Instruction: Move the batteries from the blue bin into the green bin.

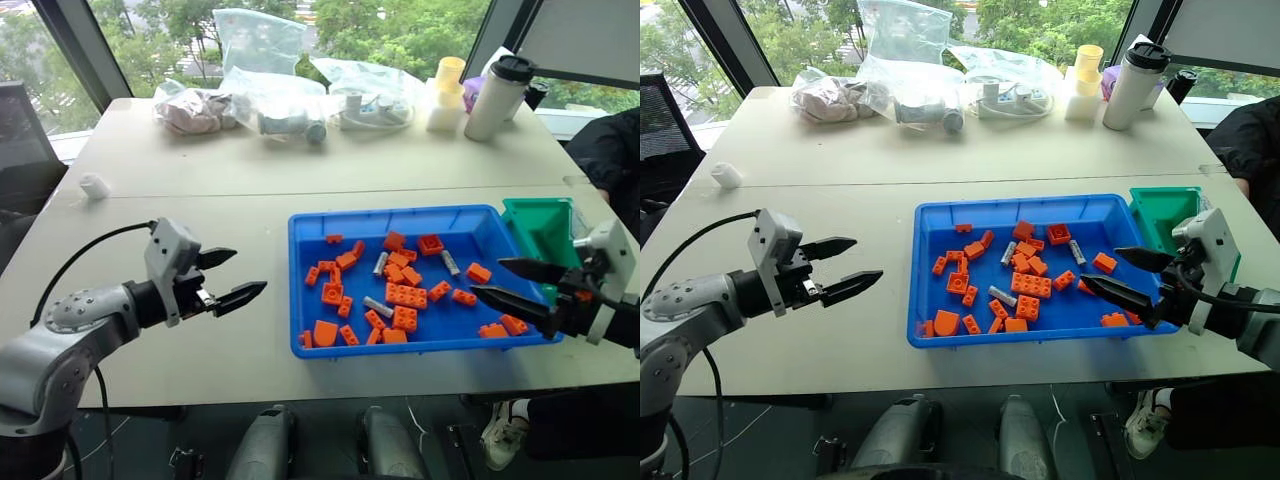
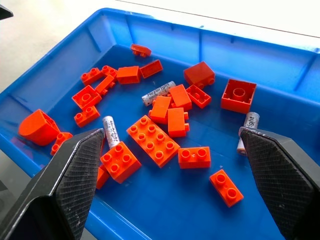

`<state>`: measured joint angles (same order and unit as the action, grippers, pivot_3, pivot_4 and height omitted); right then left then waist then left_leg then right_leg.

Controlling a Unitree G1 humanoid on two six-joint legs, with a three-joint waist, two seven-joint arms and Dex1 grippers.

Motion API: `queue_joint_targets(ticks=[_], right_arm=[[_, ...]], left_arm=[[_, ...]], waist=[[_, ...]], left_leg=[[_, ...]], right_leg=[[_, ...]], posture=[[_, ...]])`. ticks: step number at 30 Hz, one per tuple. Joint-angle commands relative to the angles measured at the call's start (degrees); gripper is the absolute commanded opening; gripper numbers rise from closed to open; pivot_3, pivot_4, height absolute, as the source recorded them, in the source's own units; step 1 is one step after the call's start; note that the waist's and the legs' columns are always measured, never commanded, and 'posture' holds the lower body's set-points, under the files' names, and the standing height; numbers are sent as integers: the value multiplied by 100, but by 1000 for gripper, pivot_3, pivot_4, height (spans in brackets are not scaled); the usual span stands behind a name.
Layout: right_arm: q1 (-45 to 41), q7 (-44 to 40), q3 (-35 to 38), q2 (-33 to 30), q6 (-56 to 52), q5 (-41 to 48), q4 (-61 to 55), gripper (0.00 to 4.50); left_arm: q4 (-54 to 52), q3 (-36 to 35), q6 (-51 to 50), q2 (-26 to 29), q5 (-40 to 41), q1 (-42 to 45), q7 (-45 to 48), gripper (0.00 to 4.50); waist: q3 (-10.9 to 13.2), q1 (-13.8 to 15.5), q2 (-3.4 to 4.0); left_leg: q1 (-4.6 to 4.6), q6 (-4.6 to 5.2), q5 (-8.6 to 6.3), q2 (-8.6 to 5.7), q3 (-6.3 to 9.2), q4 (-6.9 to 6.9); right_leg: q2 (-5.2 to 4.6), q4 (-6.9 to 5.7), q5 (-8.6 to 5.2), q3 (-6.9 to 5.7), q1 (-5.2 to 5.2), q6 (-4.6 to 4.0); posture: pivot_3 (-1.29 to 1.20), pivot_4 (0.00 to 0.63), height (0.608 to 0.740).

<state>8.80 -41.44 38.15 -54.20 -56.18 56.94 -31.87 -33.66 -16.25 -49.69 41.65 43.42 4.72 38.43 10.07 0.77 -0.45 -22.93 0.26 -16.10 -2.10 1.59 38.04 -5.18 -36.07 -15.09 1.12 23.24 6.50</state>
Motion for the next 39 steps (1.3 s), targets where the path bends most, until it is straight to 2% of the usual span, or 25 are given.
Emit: queue_joint_targets(ticks=[1, 18, 22, 25, 29, 32, 35, 39], right_arm=[[-12, 73, 197, 26, 3, 169, -173, 4466], [-185, 246, -105, 1, 93, 169, -158, 4466], [-436, 309, -364, -270, -31, -58, 89, 4466], [-800, 273, -508, -482, -313, 193, 245, 4466], [-1803, -8, -1312, -780, -398, 161, 568, 4466], [-2501, -697, -2420, -1064, 87, -547, 711, 4466], [-3027, -1235, -3352, -1097, 362, -1054, 897, 4466], [-3487, -1822, -4691, -940, 922, -2113, 1125, 4466]], left_arm=[[-84, -142, 136, 49, 45, -5, -26, 4500], [-47, 3, 163, 56, 51, 64, 9, 4500], [-72, 62, 133, 164, 60, 163, 68, 4500], [17, 135, 126, 462, 85, 362, 395, 4500], [390, 574, 181, 1183, -16, 1027, 1290, 4500], [646, 1055, 449, 1735, -233, 1438, 2178, 4500], [774, 1366, 680, 1881, -367, 1753, 2626, 4500], [770, 1689, 886, 1771, -590, 2017, 2792, 4500]], waist=[[0, 0, 0], [0, 1, 0], [0, -1, 1], [0, -2, 0], [1, -11, 2], [4, -37, 8], [5, -41, 8], [7, -29, 5]], left_leg=[[0, 0, 0, 0, 0, 0], [-1, 0, 0, -2, -1, 0], [-1, 0, 0, -2, -1, 0], [-1, 0, 0, -2, -1, 0], [-1, 0, 0, -2, -2, 1], [-6, 0, 0, -2, -6, 1], [-24, 1, 0, -2, -6, -3], [-45, 1, 0, -4, -5, 3]], right_leg=[[0, 0, 0, 0, 0, 0], [-1, 1, 0, 0, 0, 0], [-1, 0, 0, 0, 0, -1], [-1, 0, 0, 0, 1, -1], [1, 1, 0, -2, 4, -5], [3, 4, 0, -2, 12, -6], [5, 6, 1, -7, 29, -5], [4, 5, 10, -9, 47, 12]], posture=[[0, 150, 740], [0, 150, 740], [0, 150, 740], [0, 150, 740], [0, 150, 740], [0, 150, 740], [0, 150, 740], [0, 150, 740]])
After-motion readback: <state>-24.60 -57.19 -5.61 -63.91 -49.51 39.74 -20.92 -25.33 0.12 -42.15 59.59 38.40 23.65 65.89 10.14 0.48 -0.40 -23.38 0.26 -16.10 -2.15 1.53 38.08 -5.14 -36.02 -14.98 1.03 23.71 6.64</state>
